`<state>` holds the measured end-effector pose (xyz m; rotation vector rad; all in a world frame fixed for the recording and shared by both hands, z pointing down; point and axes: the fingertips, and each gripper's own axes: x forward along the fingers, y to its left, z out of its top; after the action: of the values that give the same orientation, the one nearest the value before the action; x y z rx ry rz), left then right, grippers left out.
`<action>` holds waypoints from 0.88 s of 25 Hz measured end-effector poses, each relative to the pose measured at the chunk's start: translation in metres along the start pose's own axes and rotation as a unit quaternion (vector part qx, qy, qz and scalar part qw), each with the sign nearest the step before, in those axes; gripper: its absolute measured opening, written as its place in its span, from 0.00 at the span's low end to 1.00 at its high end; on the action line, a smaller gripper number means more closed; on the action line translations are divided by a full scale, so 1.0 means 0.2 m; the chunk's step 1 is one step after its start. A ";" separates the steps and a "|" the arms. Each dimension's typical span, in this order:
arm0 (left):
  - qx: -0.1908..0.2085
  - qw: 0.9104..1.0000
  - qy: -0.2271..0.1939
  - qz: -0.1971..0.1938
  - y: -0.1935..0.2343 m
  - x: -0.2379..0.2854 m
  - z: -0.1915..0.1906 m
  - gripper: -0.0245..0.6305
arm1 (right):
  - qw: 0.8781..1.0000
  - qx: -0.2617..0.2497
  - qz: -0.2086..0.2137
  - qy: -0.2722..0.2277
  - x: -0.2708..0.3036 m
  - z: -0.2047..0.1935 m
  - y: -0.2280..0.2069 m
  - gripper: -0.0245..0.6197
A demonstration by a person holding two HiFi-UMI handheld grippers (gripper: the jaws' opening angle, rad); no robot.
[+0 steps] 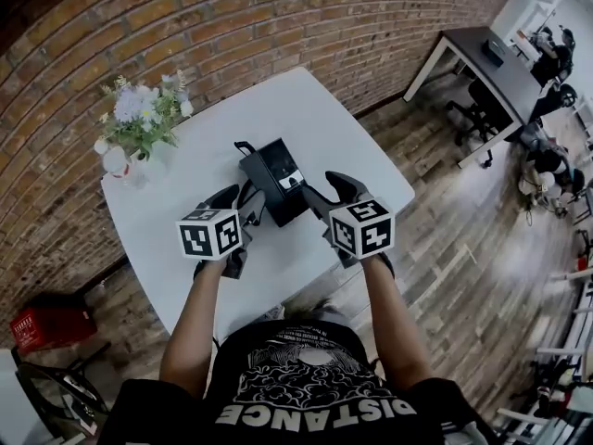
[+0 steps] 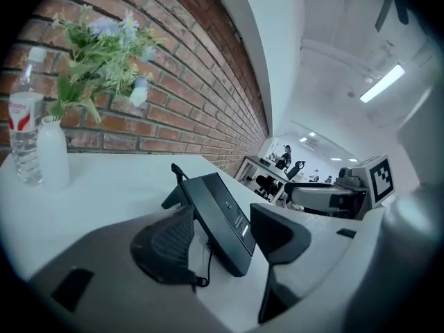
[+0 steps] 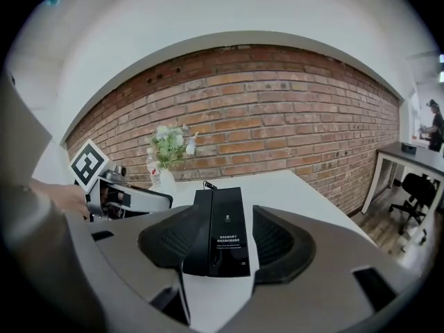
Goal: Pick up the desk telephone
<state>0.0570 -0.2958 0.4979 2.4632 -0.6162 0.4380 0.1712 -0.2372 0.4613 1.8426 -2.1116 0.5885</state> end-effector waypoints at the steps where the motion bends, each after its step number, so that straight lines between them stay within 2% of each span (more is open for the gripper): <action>1: -0.005 1.000 0.003 -0.001 0.01 0.01 -0.01 0.40 | 1.000 -0.001 0.007 0.007 0.03 -0.02 -0.01 0.38; 6: -0.029 0.999 0.010 0.012 0.05 0.10 -0.06 0.40 | 0.999 0.000 0.045 0.029 0.15 -0.07 -0.07 0.38; 10: -0.060 0.997 0.002 0.038 0.09 0.16 -0.08 0.40 | 0.994 -0.001 0.100 0.048 0.27 -0.10 -0.11 0.38; 14: -0.098 0.994 0.004 0.053 0.11 0.22 -0.13 0.40 | 0.986 -0.001 0.151 0.074 0.35 -0.15 -0.17 0.38; 19: -0.158 0.986 -0.005 0.045 0.14 0.28 -0.15 0.40 | 0.971 0.007 0.213 0.104 0.48 -0.20 -0.19 0.38; 22: -0.175 0.984 -0.006 0.036 0.15 0.31 -0.16 0.40 | 0.961 0.019 0.247 0.124 0.53 -0.24 -0.20 0.38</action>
<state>0.0888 -0.3197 0.5629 2.1159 -0.7228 0.3122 0.1927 -0.3116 0.5582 1.1699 -2.3922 0.9208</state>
